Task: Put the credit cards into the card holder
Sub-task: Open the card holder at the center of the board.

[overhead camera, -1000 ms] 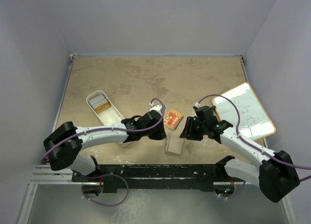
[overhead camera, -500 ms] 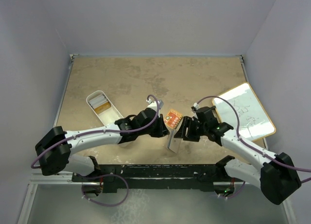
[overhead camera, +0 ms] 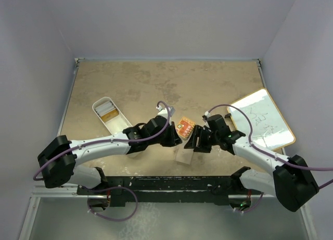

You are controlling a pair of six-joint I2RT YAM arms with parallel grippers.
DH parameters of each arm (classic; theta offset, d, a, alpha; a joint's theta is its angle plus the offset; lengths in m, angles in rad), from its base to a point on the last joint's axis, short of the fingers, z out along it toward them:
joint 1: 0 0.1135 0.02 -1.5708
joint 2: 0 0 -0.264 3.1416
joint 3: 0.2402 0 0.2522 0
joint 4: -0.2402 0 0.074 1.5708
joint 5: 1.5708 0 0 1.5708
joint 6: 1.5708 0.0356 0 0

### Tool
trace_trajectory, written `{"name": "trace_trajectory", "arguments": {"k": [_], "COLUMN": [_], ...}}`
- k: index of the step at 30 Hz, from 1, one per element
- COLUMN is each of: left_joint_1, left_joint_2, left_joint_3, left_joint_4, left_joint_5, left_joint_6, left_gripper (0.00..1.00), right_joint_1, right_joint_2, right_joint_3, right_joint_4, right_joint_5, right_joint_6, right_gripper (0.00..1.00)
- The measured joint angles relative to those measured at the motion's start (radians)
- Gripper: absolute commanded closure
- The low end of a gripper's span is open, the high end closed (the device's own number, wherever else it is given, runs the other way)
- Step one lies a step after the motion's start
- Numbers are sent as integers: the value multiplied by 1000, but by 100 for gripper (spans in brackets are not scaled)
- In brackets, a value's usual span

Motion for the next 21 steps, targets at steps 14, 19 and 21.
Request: {"name": "trace_trajectory", "arguments": {"k": [14, 19, 21], "left_joint_1": [0, -1, -1], "left_joint_2": [167, 217, 233], "left_joint_3": [1, 9, 14], "left_joint_4": [-42, -60, -59], "left_joint_5": [-45, -52, -50], "left_joint_6": [98, 136, 150], "left_gripper": [51, 43, 42], "right_joint_1": [2, 2, 2], "right_joint_2": [60, 113, 124], "right_joint_3": [4, -1, -3], "right_joint_4": [-34, -8, 9], "right_joint_5": [82, 104, 101], "right_joint_6": [-42, -54, -55], "right_gripper": [55, 59, 60]}}
